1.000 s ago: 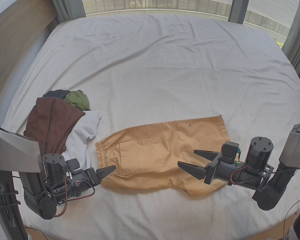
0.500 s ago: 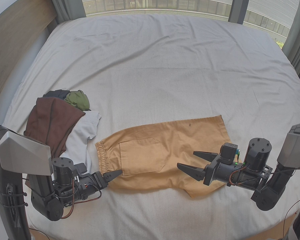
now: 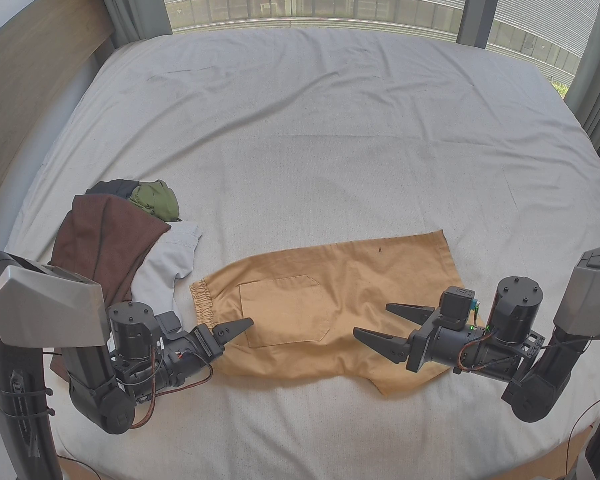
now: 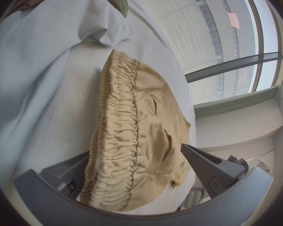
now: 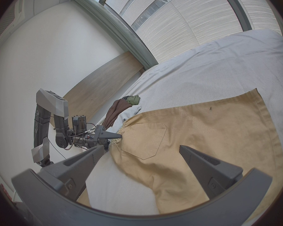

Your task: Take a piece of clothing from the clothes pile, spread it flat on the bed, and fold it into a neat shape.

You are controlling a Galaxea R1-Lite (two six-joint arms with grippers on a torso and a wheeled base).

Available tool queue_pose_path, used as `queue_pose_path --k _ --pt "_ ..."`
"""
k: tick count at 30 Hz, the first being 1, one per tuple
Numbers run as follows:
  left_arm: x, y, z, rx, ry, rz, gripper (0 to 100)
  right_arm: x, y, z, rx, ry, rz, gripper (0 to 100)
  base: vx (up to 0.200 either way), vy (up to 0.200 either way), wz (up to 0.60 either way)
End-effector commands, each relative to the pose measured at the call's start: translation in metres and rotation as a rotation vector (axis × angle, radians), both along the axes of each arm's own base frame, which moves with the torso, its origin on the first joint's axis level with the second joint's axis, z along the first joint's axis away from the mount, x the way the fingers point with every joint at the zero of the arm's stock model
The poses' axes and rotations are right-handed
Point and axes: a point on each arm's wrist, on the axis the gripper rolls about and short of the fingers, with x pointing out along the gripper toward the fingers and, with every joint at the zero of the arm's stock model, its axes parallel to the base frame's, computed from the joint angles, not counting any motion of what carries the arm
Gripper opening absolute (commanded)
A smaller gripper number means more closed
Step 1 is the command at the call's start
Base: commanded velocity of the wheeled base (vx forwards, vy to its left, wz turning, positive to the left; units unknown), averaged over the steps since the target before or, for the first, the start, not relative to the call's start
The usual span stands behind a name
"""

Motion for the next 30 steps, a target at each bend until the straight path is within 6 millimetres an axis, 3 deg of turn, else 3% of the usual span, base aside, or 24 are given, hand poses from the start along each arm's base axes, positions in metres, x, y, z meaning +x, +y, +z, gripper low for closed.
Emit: queue_pose_path --k 1,21,22,30 --pt "0.0022 0.0002 0.0108 -0.02 -0.038 0.008 100 -0.0002 0.0008 -0.0026 -0.009 0.003 0.004 100 0.0 0.0 0.0" --pt "0.0087 -0.0024 0.0102 -0.028 -0.049 0.035 100 0.0003 0.0005 -0.0044 -0.015 0.005 0.003 100 0.0 0.0 0.0" --pt "0.0088 -0.0025 0.0097 -0.027 -0.047 0.035 0 0.0004 0.0006 -0.0047 -0.015 0.005 0.003 100 0.0 0.0 0.0" --pt "0.0093 -0.0011 0.0102 -0.027 -0.049 0.041 0 0.0004 0.0006 -0.0047 -0.015 0.005 0.003 100 0.0 0.0 0.0"
